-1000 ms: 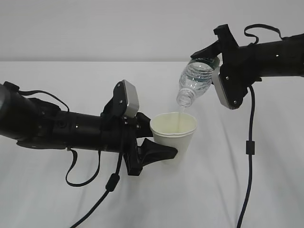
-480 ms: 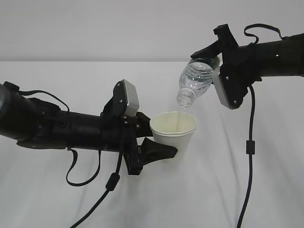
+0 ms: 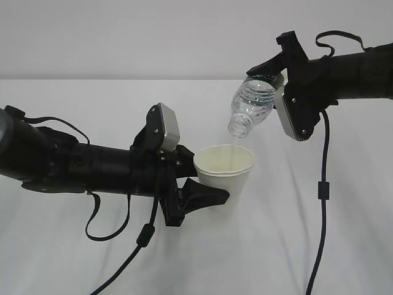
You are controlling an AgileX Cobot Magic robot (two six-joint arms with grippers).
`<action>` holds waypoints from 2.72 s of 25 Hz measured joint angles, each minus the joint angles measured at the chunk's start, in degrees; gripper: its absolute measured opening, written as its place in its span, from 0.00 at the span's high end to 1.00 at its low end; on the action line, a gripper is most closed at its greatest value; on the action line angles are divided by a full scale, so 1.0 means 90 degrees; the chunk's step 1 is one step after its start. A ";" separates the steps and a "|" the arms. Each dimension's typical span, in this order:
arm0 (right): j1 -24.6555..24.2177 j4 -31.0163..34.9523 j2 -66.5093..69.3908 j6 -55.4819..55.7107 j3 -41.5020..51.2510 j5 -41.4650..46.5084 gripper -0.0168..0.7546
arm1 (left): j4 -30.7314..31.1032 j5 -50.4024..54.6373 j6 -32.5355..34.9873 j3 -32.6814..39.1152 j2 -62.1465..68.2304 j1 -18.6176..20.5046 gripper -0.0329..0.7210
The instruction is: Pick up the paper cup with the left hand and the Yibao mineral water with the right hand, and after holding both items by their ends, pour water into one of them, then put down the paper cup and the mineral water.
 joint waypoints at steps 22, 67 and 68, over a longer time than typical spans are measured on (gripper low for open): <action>0.0000 -0.0086 0.0000 0.0052 0.0000 0.0000 0.39 | 0.0000 0.0000 0.0000 0.0000 0.0000 0.0000 0.41; 0.0000 -0.0204 0.0000 0.0066 0.0000 -0.0011 0.40 | -0.0011 0.0034 0.0000 0.0000 0.0000 0.0000 0.41; 0.0000 -0.0204 0.0000 0.0066 0.0000 -0.0011 0.40 | -0.0011 0.0034 0.0000 0.0000 0.0000 0.0000 0.41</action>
